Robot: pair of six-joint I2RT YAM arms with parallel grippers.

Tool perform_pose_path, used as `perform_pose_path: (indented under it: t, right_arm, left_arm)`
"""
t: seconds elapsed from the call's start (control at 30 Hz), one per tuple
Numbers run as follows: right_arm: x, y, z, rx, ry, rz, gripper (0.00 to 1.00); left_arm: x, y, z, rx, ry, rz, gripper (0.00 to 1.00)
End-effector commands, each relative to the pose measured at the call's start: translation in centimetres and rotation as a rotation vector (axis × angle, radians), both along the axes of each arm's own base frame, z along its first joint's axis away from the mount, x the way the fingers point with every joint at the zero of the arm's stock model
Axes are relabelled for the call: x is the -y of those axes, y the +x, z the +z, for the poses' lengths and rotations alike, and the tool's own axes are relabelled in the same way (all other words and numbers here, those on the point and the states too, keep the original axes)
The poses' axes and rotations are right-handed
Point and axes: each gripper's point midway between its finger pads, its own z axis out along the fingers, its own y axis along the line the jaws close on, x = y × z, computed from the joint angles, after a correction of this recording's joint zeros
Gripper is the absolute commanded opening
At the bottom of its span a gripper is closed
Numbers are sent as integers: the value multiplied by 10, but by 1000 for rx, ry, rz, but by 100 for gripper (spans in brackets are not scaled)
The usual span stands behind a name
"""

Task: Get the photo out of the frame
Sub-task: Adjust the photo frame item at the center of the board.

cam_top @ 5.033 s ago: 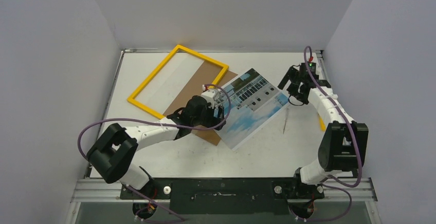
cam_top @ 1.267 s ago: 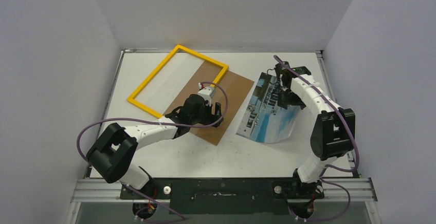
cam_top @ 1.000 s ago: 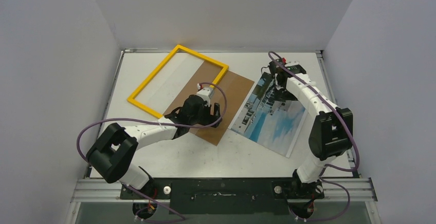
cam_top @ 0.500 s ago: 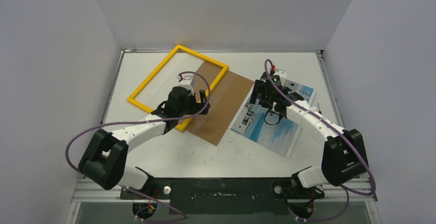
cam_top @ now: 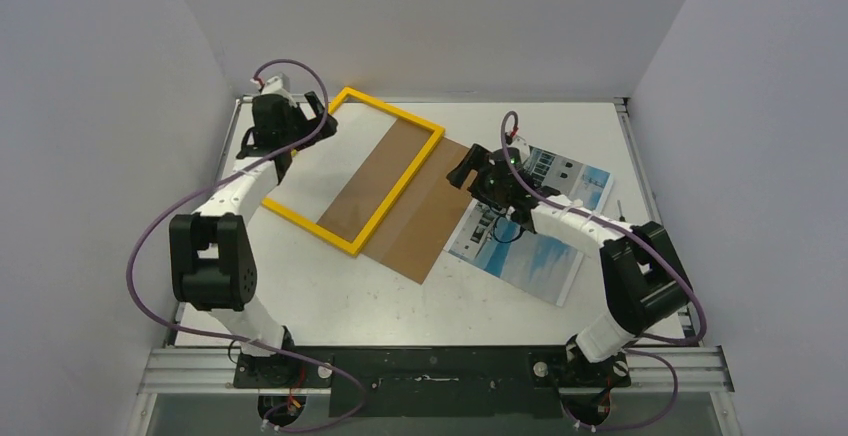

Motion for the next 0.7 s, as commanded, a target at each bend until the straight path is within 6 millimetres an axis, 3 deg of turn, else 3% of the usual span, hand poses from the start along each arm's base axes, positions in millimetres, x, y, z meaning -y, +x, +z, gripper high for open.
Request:
perform_pose_path:
  t: [0.0,0.17,0.4,0.53,0.67]
  right_arm:
    - [-36,5,2,34,119,-11,91]
    - [-47,2,-14,4,110,-1,94]
    - [-46,3,-35,-48,57,12,93]
    - [-38,10,-45,-70,38,-7,93]
    - [-32,24,-53,-90,80,-19,94]
  left_arm:
    - [-35,25,-5,-22,-66,-1,97]
    - [-76,48,-39,-113,-31,41,98]
    - [-130,70,-73,-292,196,79,99]
    - [-137,82,-89,-348,251,18,99]
    - [-128,94,-117,-414,223,-83,100]
